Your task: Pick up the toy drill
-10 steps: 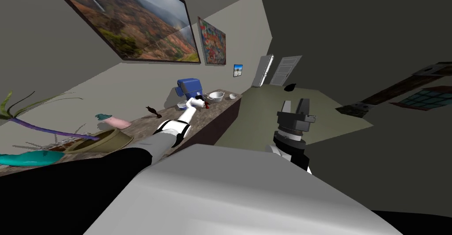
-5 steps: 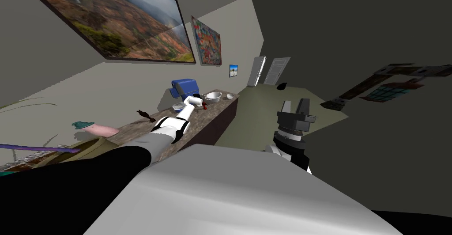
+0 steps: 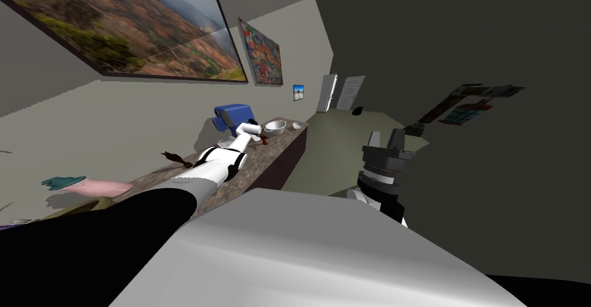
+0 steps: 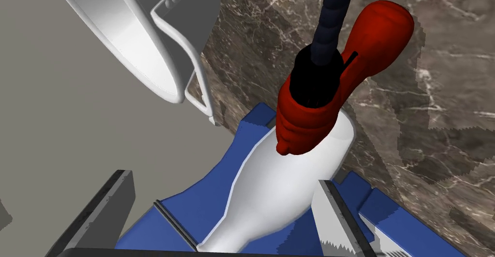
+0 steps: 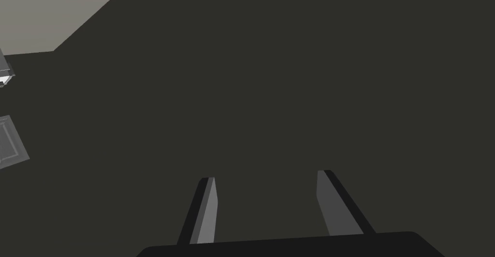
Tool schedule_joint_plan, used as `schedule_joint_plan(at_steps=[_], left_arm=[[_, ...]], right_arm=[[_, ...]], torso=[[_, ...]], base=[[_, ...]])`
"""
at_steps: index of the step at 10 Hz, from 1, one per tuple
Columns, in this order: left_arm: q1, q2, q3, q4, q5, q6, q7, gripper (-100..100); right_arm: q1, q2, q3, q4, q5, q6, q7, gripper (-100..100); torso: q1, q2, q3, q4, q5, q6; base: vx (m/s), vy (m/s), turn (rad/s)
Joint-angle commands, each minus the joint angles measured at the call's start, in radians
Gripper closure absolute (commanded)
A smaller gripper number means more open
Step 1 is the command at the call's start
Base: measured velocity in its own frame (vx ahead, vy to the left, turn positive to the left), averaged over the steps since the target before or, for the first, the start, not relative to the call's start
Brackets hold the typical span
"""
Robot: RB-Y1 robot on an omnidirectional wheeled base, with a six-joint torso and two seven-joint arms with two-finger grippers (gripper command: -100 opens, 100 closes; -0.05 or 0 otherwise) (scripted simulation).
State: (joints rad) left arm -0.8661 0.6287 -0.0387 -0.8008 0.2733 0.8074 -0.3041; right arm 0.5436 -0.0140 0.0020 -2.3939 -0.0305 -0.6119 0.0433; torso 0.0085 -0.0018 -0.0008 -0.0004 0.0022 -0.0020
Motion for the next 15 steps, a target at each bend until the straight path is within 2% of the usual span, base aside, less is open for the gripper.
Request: schedule_joint_plan(at_steps=[1, 2, 3, 4, 5, 6, 7, 8, 11, 14, 15], left_arm=[[-0.010, 0.009, 0.003, 0.018, 0.015, 0.037, -0.010, -100], [-0.034, 0.024, 0.008, 0.063, 0.046, 0.073, -0.029, -100], [-0.034, 0.024, 0.008, 0.063, 0.046, 0.078, -0.029, -100], [-0.056, 0.039, 0.014, 0.098, 0.076, 0.116, -0.048, -100], [-0.056, 0.039, 0.014, 0.106, 0.076, 0.116, -0.048, -100], [-0.075, 0.052, 0.018, 0.145, 0.105, 0.152, -0.065, -100], [-0.075, 0.052, 0.018, 0.145, 0.105, 0.152, -0.065, -100], [-0.091, 0.064, 0.023, 0.178, 0.131, 0.185, -0.082, -100], [-0.105, 0.075, 0.027, 0.213, 0.156, 0.215, -0.097, -100], [-0.132, 0.102, 0.037, 0.284, 0.214, 0.281, -0.132, -100], [-0.132, 0.102, 0.037, 0.284, 0.214, 0.281, -0.132, -100]], right_arm=[[0.000, 0.000, 0.000, 0.000, 0.000, 0.000, 0.000, 0], [0.000, 0.000, 0.000, 0.000, 0.000, 0.000, 0.000, 0], [0.000, 0.000, 0.000, 0.000, 0.000, 0.000, 0.000, 0], [0.000, 0.000, 0.000, 0.000, 0.000, 0.000, 0.000, 0], [0.000, 0.000, 0.000, 0.000, 0.000, 0.000, 0.000, 0], [0.000, 0.000, 0.000, 0.000, 0.000, 0.000, 0.000, 0], [0.000, 0.000, 0.000, 0.000, 0.000, 0.000, 0.000, 0], [0.000, 0.000, 0.000, 0.000, 0.000, 0.000, 0.000, 0], [0.000, 0.000, 0.000, 0.000, 0.000, 0.000, 0.000, 0], [0.000, 0.000, 0.000, 0.000, 0.000, 0.000, 0.000, 0], [0.000, 0.000, 0.000, 0.000, 0.000, 0.000, 0.000, 0]], torso=[[0.000, 0.000, 0.000, 0.000, 0.000, 0.000], [-0.001, 0.000, 0.000, 0.000, 0.000, -0.001], [-0.001, 0.000, 0.000, 0.000, 0.000, 0.000], [-0.001, -0.001, 0.000, 0.000, 0.000, -0.001], [0.000, -0.001, 0.000, 0.000, 0.000, 0.000], [-0.001, -0.001, -0.001, 0.000, 0.000, -0.001], [-0.001, -0.001, -0.001, 0.000, 0.000, 0.000], [-0.001, -0.001, -0.001, 0.000, 0.000, -0.001], [-0.001, -0.002, -0.001, 0.000, 0.000, -0.001], [-0.001, -0.002, -0.001, 0.000, 0.000, 0.000], [0.000, -0.001, -0.001, 0.000, 0.000, -0.001]], base=[[-0.021, 0.069, -0.156], [-0.020, 0.066, -0.203], [-0.010, 0.066, -0.106], [-0.014, 0.079, -0.196], [-0.015, 0.065, -0.115], [-0.016, 0.059, -0.175], [-0.015, 0.060, -0.102], [-0.017, 0.065, -0.165], [-0.010, 0.063, -0.110], [-0.014, 0.068, -0.166], [-0.013, 0.054, -0.021]])
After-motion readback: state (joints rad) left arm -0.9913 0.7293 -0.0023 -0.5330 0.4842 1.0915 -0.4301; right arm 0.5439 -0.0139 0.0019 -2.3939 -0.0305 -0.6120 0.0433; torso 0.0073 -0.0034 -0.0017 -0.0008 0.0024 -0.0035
